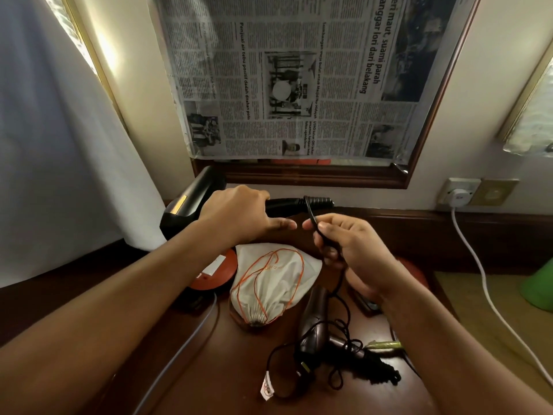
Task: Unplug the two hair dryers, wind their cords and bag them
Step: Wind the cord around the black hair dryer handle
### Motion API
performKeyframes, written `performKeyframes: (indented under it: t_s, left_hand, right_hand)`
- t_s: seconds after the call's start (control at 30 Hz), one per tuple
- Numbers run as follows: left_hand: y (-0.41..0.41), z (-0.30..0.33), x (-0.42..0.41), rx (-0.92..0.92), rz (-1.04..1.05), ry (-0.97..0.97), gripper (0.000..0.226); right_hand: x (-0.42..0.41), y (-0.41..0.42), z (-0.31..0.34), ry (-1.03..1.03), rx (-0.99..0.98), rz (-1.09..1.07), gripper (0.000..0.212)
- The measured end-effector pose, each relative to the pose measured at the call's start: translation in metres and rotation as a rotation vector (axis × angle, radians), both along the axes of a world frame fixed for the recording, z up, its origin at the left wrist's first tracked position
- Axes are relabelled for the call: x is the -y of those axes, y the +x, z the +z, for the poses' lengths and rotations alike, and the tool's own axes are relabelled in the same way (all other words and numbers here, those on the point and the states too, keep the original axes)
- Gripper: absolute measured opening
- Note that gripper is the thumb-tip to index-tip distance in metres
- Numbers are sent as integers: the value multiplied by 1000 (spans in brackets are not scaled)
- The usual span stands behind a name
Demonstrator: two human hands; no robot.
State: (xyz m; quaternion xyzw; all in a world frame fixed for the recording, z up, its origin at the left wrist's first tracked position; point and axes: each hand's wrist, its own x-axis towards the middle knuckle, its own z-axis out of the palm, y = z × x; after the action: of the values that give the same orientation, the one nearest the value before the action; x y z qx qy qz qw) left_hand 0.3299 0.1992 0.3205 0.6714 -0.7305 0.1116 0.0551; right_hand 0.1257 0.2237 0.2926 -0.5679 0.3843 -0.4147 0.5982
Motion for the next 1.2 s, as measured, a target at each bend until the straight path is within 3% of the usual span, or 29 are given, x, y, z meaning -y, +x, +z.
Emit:
performKeyframes:
  t_s: [0.23,0.43,0.7,0.9,1.07,1.2]
  left_hand:
    - [-4,3,-3,3,-32,-36,87]
    - [-2,5,-4,-31,-60,-35,85]
    - [-2,11,-7,-52,-74,-58,90]
    - [-2,14,-11,-89,-91,-51,88]
    - [-5,17,-17,-94,-119,-33,87]
    - [-6,18,-21,-89,-131,-32,88]
  right_hand:
    - [1,2,-15,220,270,92,13]
    - [-1,1,-17,207,211,172,11]
    - [-6,6,-32,194,173,187,43]
    - [-5,6,-48,174,396,329,25]
    - [-2,12,-54,41,185,192,29]
    - [4,13,-55,50,142,192,32]
